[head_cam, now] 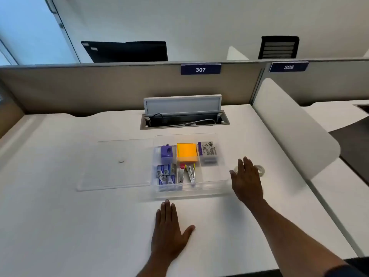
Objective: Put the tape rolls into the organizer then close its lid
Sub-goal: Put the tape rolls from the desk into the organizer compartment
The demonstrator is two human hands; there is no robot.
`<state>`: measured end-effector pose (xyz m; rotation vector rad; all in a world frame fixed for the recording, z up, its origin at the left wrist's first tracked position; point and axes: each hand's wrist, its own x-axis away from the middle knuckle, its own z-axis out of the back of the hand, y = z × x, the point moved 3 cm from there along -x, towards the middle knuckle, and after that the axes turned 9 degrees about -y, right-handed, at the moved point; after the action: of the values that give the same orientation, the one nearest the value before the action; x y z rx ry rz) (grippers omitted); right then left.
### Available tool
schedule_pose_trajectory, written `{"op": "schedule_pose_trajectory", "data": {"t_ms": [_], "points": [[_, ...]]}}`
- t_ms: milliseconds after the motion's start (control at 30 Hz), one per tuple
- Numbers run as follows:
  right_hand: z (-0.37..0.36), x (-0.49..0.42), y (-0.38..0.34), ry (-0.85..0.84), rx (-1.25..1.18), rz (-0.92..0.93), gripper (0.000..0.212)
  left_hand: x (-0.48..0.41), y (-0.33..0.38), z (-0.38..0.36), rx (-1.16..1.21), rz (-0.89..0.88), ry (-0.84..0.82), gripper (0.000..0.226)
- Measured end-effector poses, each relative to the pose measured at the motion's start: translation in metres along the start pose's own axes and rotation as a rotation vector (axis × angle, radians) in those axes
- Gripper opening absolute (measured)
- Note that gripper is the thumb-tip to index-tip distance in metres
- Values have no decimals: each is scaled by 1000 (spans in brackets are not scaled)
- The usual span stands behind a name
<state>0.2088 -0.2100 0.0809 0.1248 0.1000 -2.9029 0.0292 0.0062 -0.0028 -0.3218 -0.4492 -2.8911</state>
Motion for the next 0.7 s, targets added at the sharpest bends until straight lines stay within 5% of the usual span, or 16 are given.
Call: {"op": "schedule_pose_trajectory", "data": {"t_ms": [100, 267, 433, 700], "points": [[-2, -2, 9, -49, -30, -40, 27, 1, -2, 5, -14, 16, -2, 98], [-17, -11, 25, -249, 47, 38, 33, 1, -2, 7, -34, -3, -5, 97], [-24, -21, 31, -284, -103, 44, 47, 0, -1, 4, -64, -11, 1, 96], [-30, -40, 33, -408, -6, 74, 58, -1, -3, 1, -67, 3, -20, 97]]}}
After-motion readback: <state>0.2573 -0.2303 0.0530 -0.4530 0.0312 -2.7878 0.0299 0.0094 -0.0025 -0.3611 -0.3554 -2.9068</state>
